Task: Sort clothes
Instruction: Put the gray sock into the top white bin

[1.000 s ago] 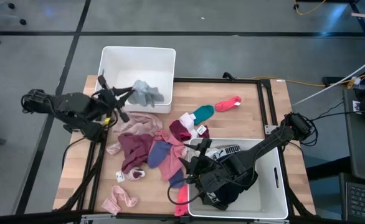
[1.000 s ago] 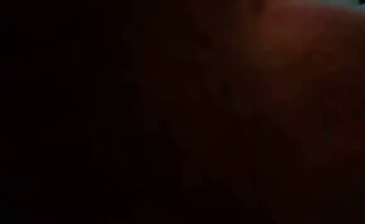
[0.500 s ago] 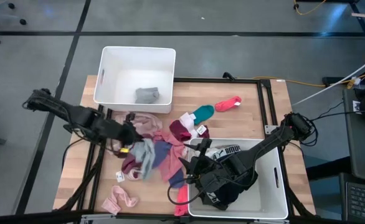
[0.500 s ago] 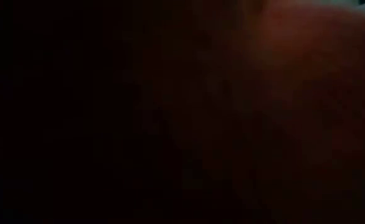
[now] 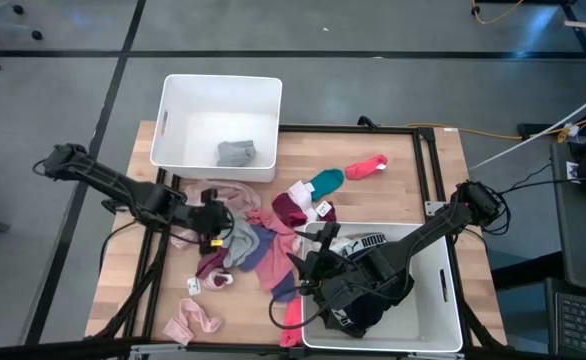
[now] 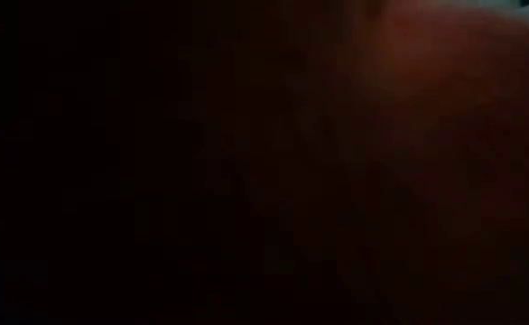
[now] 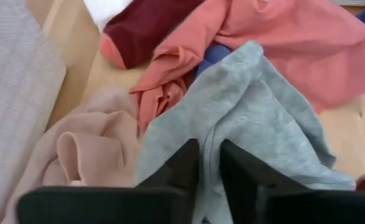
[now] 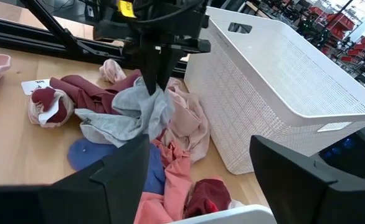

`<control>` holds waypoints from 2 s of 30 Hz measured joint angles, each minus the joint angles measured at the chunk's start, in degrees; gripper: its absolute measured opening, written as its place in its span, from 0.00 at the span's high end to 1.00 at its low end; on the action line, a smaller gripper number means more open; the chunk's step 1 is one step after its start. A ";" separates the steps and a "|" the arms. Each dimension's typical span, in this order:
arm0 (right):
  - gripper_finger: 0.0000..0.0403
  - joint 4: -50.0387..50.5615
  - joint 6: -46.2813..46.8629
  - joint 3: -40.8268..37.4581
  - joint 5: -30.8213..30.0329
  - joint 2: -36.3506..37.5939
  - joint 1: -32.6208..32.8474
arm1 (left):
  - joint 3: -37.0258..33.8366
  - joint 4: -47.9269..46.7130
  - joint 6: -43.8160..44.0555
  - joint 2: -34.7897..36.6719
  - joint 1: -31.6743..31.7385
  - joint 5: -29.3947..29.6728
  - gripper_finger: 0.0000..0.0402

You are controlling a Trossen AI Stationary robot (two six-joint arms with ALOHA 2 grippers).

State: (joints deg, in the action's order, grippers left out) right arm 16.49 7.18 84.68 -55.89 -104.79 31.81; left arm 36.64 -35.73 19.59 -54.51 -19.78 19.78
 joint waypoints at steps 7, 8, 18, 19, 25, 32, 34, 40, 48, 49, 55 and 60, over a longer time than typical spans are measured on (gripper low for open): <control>0.31 -0.04 0.02 0.00 0.01 0.00 0.00 | 8.73 -12.31 0.25 1.39 1.54 -0.50 0.61; 0.31 -0.04 0.02 0.00 -0.01 0.00 0.00 | 9.34 -13.59 0.77 1.50 1.73 -0.47 0.59; 0.31 -0.07 0.02 0.00 0.01 0.00 0.00 | 2.21 -11.89 4.26 1.12 3.82 -0.27 0.57; 0.31 -0.07 0.02 0.00 0.01 0.00 0.00 | 1.40 -10.64 4.08 1.07 3.86 -1.24 0.57; 0.31 -0.07 0.02 0.00 0.01 0.00 0.00 | 0.31 -6.42 0.43 1.10 3.83 -3.91 0.60; 0.31 -0.09 0.15 -0.02 0.01 0.00 0.02 | 0.31 -7.11 -1.66 1.06 4.64 -2.90 0.87; 0.31 -0.11 0.17 -0.02 0.01 0.00 0.02 | 0.31 -7.07 -1.65 1.00 4.97 -2.80 0.96; 0.31 -0.11 0.22 -0.02 0.01 0.00 0.02 | 3.09 -11.67 -0.86 0.93 5.28 7.51 0.98; 0.31 -0.07 0.26 -0.02 0.01 0.00 0.02 | 16.96 -15.66 -7.32 1.04 5.21 20.87 0.99; 0.31 -0.08 0.26 -0.02 0.01 0.00 0.02 | 18.70 -15.19 -8.81 1.04 5.21 22.59 0.99; 0.31 -0.07 0.09 -0.02 0.01 0.00 0.02 | 26.53 -6.47 -22.50 1.06 5.16 30.84 1.00; 0.31 -0.07 -0.11 -0.02 0.01 0.00 0.02 | 29.10 1.98 -36.67 1.17 5.33 41.79 1.00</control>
State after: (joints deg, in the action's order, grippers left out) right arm 16.43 7.07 84.66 -55.88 -104.79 31.83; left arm 65.74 -33.76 -17.08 -53.35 -14.45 61.58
